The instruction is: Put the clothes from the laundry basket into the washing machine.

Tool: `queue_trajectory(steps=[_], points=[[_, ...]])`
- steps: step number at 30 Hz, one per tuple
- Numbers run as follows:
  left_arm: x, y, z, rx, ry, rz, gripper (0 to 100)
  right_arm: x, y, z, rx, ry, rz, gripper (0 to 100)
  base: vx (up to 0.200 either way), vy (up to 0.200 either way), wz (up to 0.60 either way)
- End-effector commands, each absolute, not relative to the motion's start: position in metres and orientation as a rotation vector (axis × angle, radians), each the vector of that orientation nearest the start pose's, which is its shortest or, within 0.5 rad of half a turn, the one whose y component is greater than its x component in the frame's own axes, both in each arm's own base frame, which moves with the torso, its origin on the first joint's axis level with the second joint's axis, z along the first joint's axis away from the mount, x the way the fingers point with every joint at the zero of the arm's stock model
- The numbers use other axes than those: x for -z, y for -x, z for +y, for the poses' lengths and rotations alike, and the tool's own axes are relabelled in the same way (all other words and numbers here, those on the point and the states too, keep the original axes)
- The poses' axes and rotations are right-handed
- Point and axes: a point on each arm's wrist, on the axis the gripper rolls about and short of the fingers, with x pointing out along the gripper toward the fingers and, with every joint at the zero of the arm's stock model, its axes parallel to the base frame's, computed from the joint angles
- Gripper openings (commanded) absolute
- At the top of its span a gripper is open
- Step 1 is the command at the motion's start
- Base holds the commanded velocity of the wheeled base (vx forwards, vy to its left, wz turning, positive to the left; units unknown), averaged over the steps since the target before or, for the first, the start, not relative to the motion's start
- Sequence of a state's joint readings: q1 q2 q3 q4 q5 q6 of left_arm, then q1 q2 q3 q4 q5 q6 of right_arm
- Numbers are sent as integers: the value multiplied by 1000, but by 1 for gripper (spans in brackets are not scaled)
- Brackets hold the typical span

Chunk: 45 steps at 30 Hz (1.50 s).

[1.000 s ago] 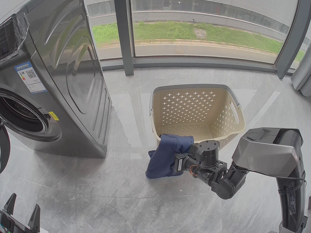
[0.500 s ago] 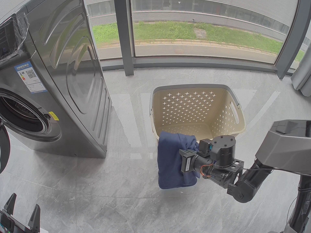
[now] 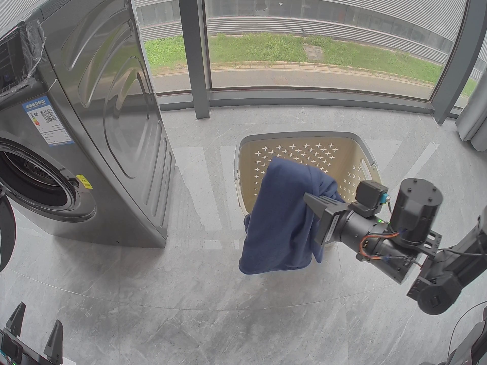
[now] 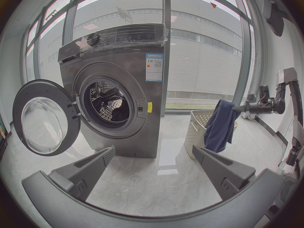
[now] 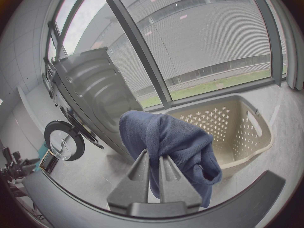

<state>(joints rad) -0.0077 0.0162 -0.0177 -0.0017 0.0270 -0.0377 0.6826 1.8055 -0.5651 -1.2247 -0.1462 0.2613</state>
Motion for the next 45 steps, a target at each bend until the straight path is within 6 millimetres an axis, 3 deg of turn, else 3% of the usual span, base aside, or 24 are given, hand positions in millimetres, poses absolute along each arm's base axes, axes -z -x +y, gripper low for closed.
queue_trajectory(steps=[1, 11, 21, 27, 45], points=[[-76, 23, 1, -20, 40, 1, 100, -201, -195, 159, -573, -286, -76, 0, 0, 0, 0], [-76, 23, 1, -20, 40, 1, 100, -221, -177, 140, -568, -253, -152, 0, -100, 0, 0], [-76, 23, 1, -20, 40, 1, 100, -212, -177, 136, -476, -201, -98, 0, -200, 0, 0], [-76, 23, 1, -20, 38, 1, 100, -211, -178, 136, -452, -200, -90, 0, 0, 0, 0], [-76, 23, 1, -20, 40, 1, 100, -213, -177, 137, -461, -211, -103, 0, 0, 200, 0]])
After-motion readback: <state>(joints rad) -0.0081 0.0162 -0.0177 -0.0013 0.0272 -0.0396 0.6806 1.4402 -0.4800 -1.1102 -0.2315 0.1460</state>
